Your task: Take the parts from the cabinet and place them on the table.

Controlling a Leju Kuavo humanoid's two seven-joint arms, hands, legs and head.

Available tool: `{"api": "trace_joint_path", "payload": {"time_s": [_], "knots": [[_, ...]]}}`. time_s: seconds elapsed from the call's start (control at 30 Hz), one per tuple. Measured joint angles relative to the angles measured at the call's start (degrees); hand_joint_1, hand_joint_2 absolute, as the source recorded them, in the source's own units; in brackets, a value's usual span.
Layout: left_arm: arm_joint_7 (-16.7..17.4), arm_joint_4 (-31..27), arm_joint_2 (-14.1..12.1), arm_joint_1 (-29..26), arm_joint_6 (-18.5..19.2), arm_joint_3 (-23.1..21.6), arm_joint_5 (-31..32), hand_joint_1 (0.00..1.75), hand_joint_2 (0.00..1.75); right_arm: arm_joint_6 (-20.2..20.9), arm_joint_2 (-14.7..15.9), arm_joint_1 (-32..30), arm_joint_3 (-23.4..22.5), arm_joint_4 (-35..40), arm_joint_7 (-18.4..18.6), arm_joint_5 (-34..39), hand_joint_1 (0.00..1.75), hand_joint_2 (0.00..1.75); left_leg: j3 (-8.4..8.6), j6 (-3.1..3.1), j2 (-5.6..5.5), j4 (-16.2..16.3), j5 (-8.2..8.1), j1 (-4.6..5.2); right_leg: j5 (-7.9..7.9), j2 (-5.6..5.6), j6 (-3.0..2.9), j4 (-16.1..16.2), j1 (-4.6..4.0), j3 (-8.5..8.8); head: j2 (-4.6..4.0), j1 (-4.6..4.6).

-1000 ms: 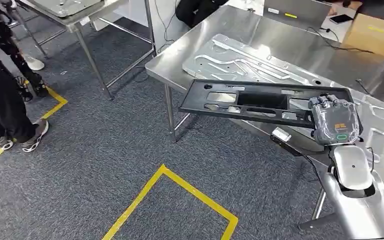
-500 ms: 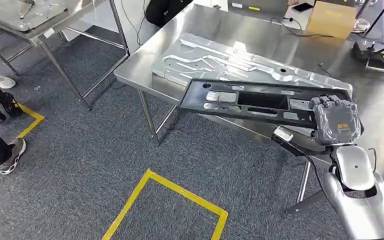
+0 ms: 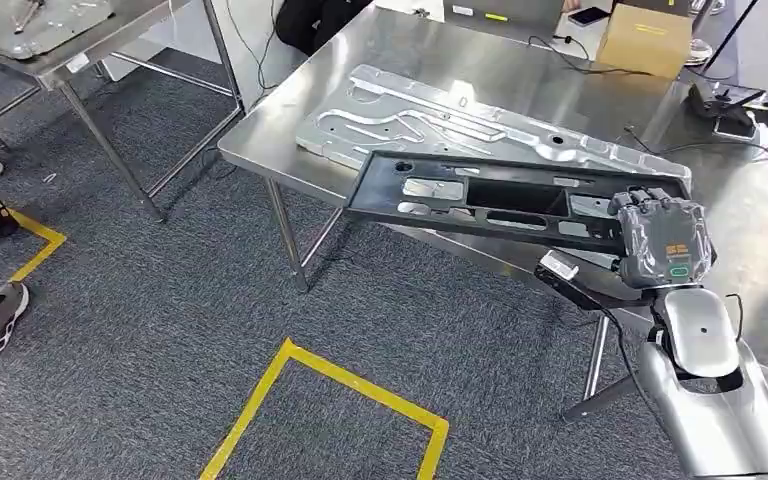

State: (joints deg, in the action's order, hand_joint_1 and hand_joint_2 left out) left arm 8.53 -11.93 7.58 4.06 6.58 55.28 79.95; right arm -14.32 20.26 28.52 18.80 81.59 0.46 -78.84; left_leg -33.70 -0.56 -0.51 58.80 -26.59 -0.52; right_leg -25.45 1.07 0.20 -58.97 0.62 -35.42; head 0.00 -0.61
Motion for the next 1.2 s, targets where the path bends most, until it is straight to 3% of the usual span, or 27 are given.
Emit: {"api": "trace_joint_path", "payload": {"time_s": [0.07, 0.13, 0.33, 0.4, 0.43, 0.53, 0.57, 0.6, 0.63, 0.7, 0.73, 0.77, 0.83, 0.93, 0.97, 1.03, 1.07, 1.1, 1.13, 1.2], "knots": [[0.0, 0.0, 0.0, 0.1, 0.0, 0.0, 0.0, 0.00, 1.75, 0.0, 0.0, 0.0, 0.0, 0.0, 0.0, 0.0, 1.75, 1.75, -0.02, -0.15, -0.01, 0.0, -0.04, 0.09, 0.12, -0.01, 0.19, 0.2, 0.08, 0.10, 0.00, 0.02], [0.0, 0.0, 0.0, 0.1, 0.0, 0.0, 0.0, 0.00, 1.75, 0.0, -0.1, 0.0, 0.0, -0.1, 0.0, 0.0, 1.75, 1.75, -0.08, -0.49, 0.01, 0.2, -0.13, 0.33, 0.24, 0.01, 0.93, 0.4, 0.26, 0.12, 0.00, 0.02], [0.0, 0.0, 0.0, 0.1, 0.0, 0.0, -0.1, 0.00, 1.75, 0.0, -0.2, 0.0, 0.0, -0.1, -0.1, 0.1, 1.75, 1.75, -0.21, -1.31, 0.01, 0.5, -0.13, 0.81, 0.43, 0.03, 1.81, 0.6, 0.65, 0.17, 0.00, 0.02], [-0.1, 0.0, 0.1, 0.1, 0.0, 0.0, -0.1, 0.00, 1.75, -0.1, -0.2, -0.1, 0.0, -0.1, -0.1, 0.1, 1.75, 1.75, 0.38, -2.16, 0.34, -0.8, 0.62, 0.02, 0.06, -0.10, 2.24, 0.2, 0.83, 0.14, 0.00, 0.02], [-0.1, 0.0, 0.1, 0.2, 0.0, 0.0, -0.1, 0.00, 1.75, -0.1, -0.2, -0.1, 0.0, -0.1, -0.1, 0.1, 1.75, 1.75, 0.59, -2.45, 0.42, -1.2, 0.72, 0.02, -1.17, -0.50, 2.25, -1.3, 0.66, -0.48, 0.00, -0.07], [-0.2, 0.0, 0.1, 0.1, 0.0, 0.0, -0.2, 0.00, 1.75, -0.1, -0.2, -0.3, 0.0, -0.2, -0.1, 0.3, 1.75, 1.75, 0.53, -2.64, 0.77, -1.2, 0.79, -0.02, -7.24, -0.62, 2.54, -13.2, 0.84, -6.06, 0.00, -0.04], [-0.2, 0.0, 0.1, 0.1, 0.0, 0.0, -0.2, 0.00, 1.75, -0.1, -0.2, -0.6, 0.0, -0.2, -0.1, 0.4, 1.75, 1.75, 0.52, -2.58, 0.84, -1.2, 0.75, -0.02, -7.86, -0.70, 2.68, -16.1, 0.92, -7.54, 0.00, -0.02], [-0.2, 0.0, 0.1, 0.1, 0.0, 0.0, -0.2, 0.00, 1.75, -0.1, -0.2, -0.8, 0.0, -0.2, -0.1, 0.4, 1.75, 1.75, 0.59, -2.43, 0.87, -1.2, 0.65, -0.08, -6.94, -0.77, 2.80, -15.9, 1.08, -7.52, 0.00, -0.04], [-0.2, 0.0, 0.1, 0.1, 0.0, 0.0, -0.2, 0.00, 1.75, -0.1, -0.2, -0.8, 0.0, -0.2, -0.1, 0.4, 1.75, 1.75, 0.65, -2.23, 0.88, -1.0, 0.52, -0.14, -4.78, -0.84, 2.86, -13.1, 1.26, -6.19, 0.00, -0.04], [-0.3, 0.0, 0.2, 0.1, 0.0, 0.0, -0.2, 0.00, 1.75, -0.1, -0.2, -0.8, 0.0, -0.2, -0.1, 0.4, 1.75, 1.75, 0.74, -1.55, 0.89, -0.4, 0.01, -0.41, 0.12, -1.31, 2.96, -3.4, 1.50, -1.19, 0.00, -0.04], [-0.3, 0.0, 0.2, 0.1, 0.0, 0.0, -0.2, 0.00, 1.75, -0.1, -0.2, -0.8, 0.0, -0.3, -0.1, 0.5, 1.75, 1.75, 0.64, -1.11, 0.89, -0.2, -0.29, -0.35, -0.63, -1.69, 2.94, -0.7, 1.40, 0.22, 0.00, -0.04], [-0.4, 0.0, 0.2, 0.2, 0.0, 0.0, -0.2, 0.00, 1.75, -0.1, -0.2, -0.8, 0.0, -0.3, -0.2, 0.5, 1.75, 1.75, 0.42, -0.65, 0.87, 0.2, -0.51, -0.07, -0.55, -1.27, 2.25, -0.3, 0.85, 0.13, 0.00, -0.02], [-0.4, 0.0, 0.2, 0.1, 0.0, 0.0, -0.2, 0.00, 1.75, -0.1, -0.2, -0.9, 0.0, -0.3, -0.1, 0.7, 1.75, 1.75, 0.67, -0.05, 0.96, -0.2, -0.51, -0.08, -0.81, -1.08, 1.54, -0.6, 0.61, 0.03, 0.00, 0.07], [-0.5, 0.0, 0.2, 0.2, 0.0, 0.0, -0.2, 0.00, 1.75, -0.1, -0.2, -0.8, 0.0, -0.2, -0.3, 0.7, 1.75, 1.75, 0.27, 0.97, 0.94, 1.3, -1.80, -0.50, -0.77, -0.93, 0.15, -0.2, 0.86, 0.48, 0.00, 0.07], [-0.5, 0.0, 0.2, 0.2, 0.0, 0.0, -0.2, 0.00, 1.75, -0.1, -0.2, -0.8, 0.0, -0.2, -0.3, 0.8, 1.75, 1.75, -1.45, 1.06, 0.91, 4.9, -3.76, -0.50, -0.92, -0.98, -0.37, -0.2, 0.82, 0.58, 0.00, 0.09], [-0.6, 0.0, 0.2, 0.2, 0.0, 0.0, -0.2, 0.00, 1.75, -0.1, -0.3, -0.8, 0.0, -0.2, -0.3, 0.9, 1.75, 1.75, -6.44, 1.24, 0.89, 14.2, -7.65, -0.49, -1.13, -0.96, -0.72, -0.2, 0.50, 0.68, 0.00, 0.07], [-0.6, 0.0, 0.2, 0.1, 0.0, 0.0, -0.2, 0.00, 1.75, -0.1, -0.3, -0.9, 0.0, -0.2, -0.3, 0.9, 1.75, 1.75, -8.47, 1.21, 0.89, 17.6, -8.36, -0.49, -1.24, -0.91, -0.88, -0.3, 0.29, 0.77, 0.00, 0.07], [-0.6, 0.0, 0.2, 0.0, 0.0, 0.0, -0.2, 0.00, 1.75, -0.1, -0.3, -1.0, 0.0, -0.3, -0.4, 0.9, 1.75, 1.75, -9.34, 1.02, 0.89, 18.4, -7.56, -0.48, -1.38, -0.81, -1.02, -0.3, 0.12, 0.96, 0.00, 0.07], [-0.6, 0.0, 0.2, 0.0, 0.0, 0.0, -0.2, 0.00, 1.75, -0.1, -0.3, -1.1, 0.0, -0.3, -0.4, 0.9, 1.75, 1.75, -8.82, 0.75, 0.88, 16.4, -5.48, -0.42, -1.58, -0.69, -1.03, -0.3, 0.01, 1.22, 0.00, 0.07], [-0.8, 0.0, 0.2, 0.0, 0.0, 0.0, -0.2, 0.00, 1.75, -0.1, -0.3, -1.0, 0.0, -0.2, -0.5, 1.0, 1.75, 1.75, -4.59, -0.25, 0.71, 6.6, 0.54, -0.03, -2.03, -0.46, -0.96, -0.3, -0.25, 2.02, 0.00, 0.07]]}}
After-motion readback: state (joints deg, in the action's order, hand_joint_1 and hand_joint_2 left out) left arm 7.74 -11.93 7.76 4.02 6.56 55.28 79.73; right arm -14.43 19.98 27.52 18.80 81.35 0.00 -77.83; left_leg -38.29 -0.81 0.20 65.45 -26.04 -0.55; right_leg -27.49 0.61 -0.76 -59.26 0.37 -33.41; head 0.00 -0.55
